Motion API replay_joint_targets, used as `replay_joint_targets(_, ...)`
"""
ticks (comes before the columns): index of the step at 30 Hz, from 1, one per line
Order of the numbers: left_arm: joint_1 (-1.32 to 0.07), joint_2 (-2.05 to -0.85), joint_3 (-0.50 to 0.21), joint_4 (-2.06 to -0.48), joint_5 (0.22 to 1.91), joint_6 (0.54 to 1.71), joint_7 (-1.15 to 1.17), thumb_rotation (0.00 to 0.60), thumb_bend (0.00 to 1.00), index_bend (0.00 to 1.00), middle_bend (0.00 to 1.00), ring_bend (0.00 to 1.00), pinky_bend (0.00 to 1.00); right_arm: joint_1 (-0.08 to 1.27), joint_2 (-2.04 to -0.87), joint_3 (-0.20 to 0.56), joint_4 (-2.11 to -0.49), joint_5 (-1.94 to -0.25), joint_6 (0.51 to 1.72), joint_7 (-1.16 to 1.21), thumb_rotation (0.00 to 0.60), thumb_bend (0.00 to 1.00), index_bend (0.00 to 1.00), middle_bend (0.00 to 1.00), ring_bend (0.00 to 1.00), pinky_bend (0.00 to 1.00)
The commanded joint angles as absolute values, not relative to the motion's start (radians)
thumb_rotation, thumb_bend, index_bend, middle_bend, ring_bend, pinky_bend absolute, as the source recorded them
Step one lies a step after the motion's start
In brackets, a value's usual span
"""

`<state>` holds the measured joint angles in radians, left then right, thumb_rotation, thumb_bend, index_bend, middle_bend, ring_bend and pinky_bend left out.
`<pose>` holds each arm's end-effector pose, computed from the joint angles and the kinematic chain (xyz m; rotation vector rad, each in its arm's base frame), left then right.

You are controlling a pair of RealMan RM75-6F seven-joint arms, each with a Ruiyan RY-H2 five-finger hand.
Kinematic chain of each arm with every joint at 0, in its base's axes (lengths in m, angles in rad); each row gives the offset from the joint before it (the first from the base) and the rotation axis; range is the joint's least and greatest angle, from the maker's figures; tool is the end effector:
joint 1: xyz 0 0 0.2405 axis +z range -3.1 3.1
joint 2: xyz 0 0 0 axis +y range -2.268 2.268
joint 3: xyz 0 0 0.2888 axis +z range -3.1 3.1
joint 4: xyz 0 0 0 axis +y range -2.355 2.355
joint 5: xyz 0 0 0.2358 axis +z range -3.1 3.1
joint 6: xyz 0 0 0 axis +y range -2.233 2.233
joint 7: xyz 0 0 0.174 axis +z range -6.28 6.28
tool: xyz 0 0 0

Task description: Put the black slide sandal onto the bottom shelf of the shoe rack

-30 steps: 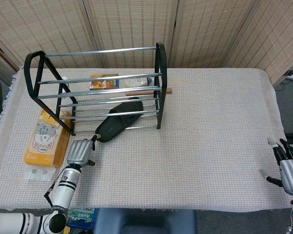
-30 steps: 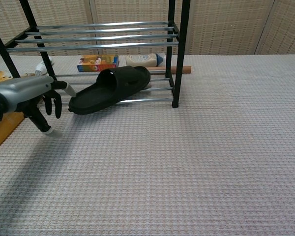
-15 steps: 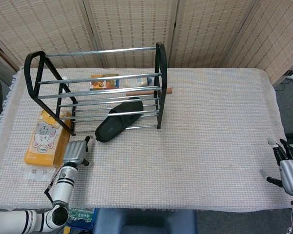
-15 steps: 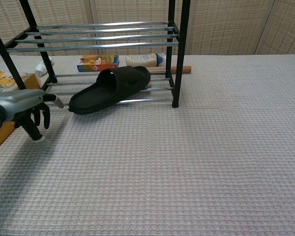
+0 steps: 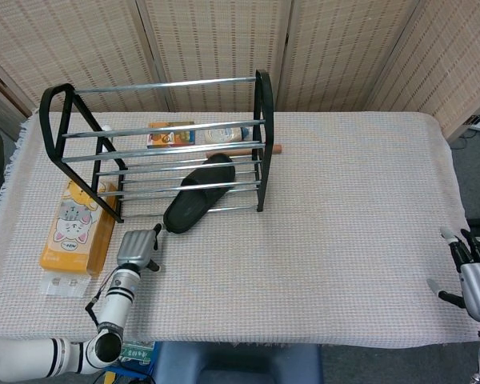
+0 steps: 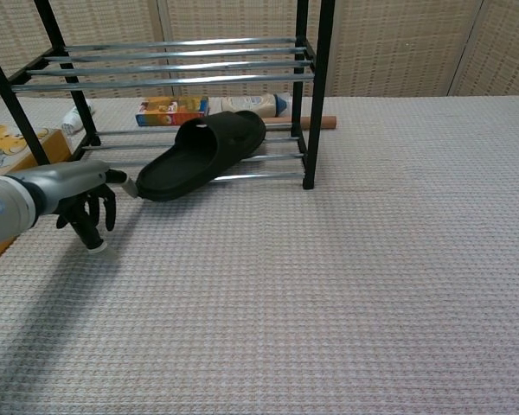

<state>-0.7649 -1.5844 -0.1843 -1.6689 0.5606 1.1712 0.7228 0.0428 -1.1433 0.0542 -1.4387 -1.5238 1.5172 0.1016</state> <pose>-0.1834 0.3723 -0.0592 -1.6399 -1.1568 -0.6075 -0.3875 -0.2032 0.1657 1.3641 -0.8544 0.8751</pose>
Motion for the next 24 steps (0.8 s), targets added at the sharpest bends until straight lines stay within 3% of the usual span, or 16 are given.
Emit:
replay_joint_targets(1, -0.772, -1.587, -0.187, -1.678, 0.562, 1.164, 0.724, 0.600, 0.05, 0.22, 0.52, 0.47, 0.74, 0.042, -1.143, 0.054, -1.438, -1.524, 1.517, 0.102, 0.600, 0.20, 0.00, 0.18, 0.10, 0.15)
replay_joint_targets(24, -0.900, -1.653, -0.240, -1.684, 0.489, 1.110, 0.776, 0.600, 0.05, 0.22, 0.52, 0.47, 0.74, 0.032, -1.144, 0.053, -1.432, -1.521, 1.525, 0.111, 0.600, 0.20, 0.00, 0.18, 0.10, 0.15)
